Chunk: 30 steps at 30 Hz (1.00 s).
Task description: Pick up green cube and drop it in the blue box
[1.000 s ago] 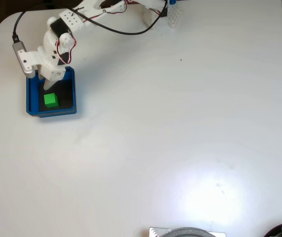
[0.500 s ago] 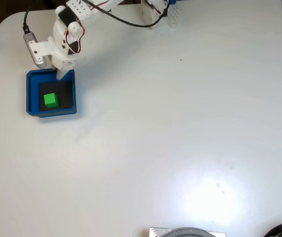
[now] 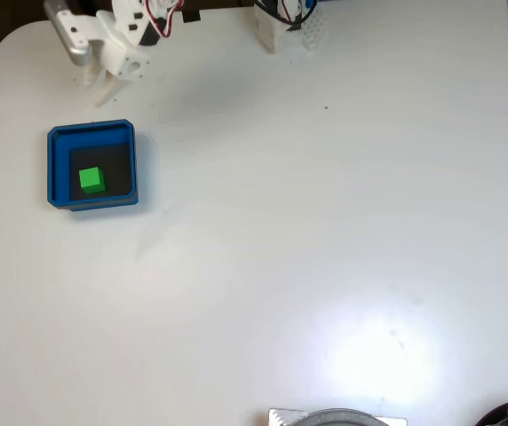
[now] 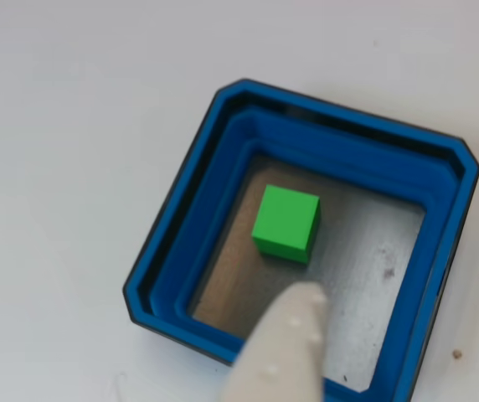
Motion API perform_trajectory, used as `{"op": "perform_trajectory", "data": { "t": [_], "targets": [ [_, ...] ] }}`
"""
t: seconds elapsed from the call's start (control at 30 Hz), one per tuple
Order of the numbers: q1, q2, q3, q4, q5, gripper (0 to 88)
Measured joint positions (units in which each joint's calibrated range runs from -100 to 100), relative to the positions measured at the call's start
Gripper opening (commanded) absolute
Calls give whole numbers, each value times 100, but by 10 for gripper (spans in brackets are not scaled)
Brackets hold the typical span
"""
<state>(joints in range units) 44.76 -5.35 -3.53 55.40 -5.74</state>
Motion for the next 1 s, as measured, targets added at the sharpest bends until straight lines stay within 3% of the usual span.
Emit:
{"op": "perform_trajectory", "data": {
  "t": [0.47, 0.8, 1.0],
  "targets": [
    [-7, -1270, 197, 0, 0, 170],
    [-185, -2565, 1655, -17, 0, 168],
    [-228, -3292, 2774, -612, 0, 168]
  ]
}}
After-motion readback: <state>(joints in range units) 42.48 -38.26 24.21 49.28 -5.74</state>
